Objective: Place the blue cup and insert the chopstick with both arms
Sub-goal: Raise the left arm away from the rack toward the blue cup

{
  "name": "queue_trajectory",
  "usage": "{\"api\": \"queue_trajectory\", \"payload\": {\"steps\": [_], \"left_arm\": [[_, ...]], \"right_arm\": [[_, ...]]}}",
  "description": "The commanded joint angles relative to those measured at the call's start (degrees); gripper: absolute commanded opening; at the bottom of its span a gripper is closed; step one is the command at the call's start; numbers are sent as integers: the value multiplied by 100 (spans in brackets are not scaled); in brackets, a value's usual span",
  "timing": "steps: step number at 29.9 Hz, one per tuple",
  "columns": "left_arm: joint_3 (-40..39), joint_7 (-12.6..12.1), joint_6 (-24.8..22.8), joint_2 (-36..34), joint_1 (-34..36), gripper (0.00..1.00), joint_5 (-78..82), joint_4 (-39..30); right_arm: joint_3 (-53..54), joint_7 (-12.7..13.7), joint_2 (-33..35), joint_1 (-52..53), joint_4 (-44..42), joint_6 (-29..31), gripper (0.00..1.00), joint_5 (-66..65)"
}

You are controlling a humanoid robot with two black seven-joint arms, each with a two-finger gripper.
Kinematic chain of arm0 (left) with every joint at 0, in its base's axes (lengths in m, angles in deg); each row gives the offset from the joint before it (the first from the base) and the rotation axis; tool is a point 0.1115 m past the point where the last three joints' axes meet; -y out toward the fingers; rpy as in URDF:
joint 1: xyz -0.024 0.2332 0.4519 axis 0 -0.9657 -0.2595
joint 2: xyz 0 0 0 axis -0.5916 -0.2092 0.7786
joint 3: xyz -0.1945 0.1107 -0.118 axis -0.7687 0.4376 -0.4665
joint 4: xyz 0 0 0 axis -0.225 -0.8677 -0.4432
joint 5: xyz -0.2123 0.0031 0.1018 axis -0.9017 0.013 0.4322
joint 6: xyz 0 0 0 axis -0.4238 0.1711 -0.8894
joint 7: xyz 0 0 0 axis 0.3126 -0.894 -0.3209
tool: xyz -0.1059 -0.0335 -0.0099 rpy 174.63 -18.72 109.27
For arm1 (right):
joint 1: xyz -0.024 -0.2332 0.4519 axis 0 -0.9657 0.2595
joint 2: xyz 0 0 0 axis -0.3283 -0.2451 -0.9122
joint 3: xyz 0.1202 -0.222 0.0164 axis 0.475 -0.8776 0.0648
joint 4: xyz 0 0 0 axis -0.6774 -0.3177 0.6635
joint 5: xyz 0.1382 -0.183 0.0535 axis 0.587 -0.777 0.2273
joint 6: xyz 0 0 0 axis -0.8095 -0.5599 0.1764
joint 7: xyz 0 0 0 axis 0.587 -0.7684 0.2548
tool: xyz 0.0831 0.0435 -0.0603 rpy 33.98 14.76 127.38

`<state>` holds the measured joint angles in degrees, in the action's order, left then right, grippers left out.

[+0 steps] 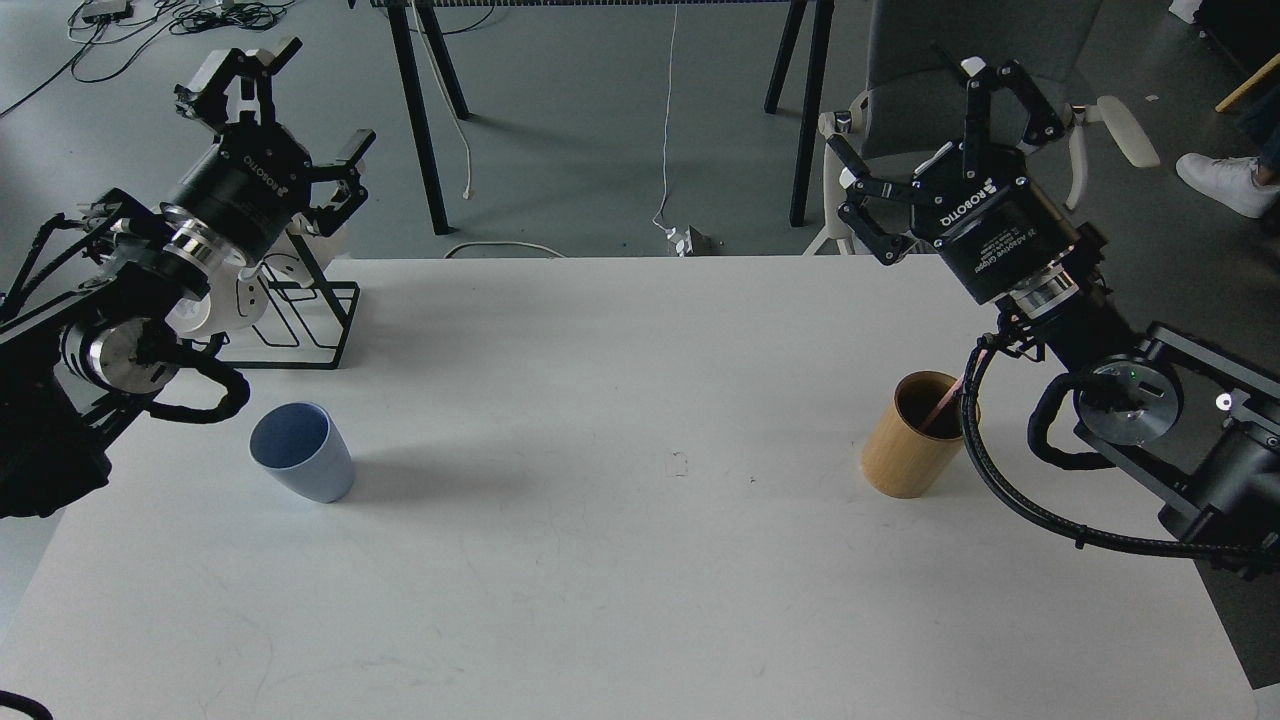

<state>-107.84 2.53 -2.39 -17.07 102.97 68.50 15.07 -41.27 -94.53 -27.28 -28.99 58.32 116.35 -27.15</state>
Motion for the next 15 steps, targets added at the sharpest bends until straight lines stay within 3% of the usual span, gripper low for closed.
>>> {"api": "queue_trajectory", "payload": {"steps": [1, 7, 11, 15], "left_arm": [[-27, 0, 0, -18, -2, 99, -3, -15], [-89, 0, 0, -18, 33, 99, -12, 3], [-668, 0, 0, 96, -20, 99, 14, 134], [-739, 0, 0, 79, 15, 99, 94, 65]], "right_arm": [[-3, 0, 8, -1, 7, 0, 94, 0], [-3, 0, 25, -18, 33, 0, 94, 0], [-3, 0, 34, -36, 33, 0, 94, 0], [5, 0, 17, -45, 42, 0, 94, 0]]}}
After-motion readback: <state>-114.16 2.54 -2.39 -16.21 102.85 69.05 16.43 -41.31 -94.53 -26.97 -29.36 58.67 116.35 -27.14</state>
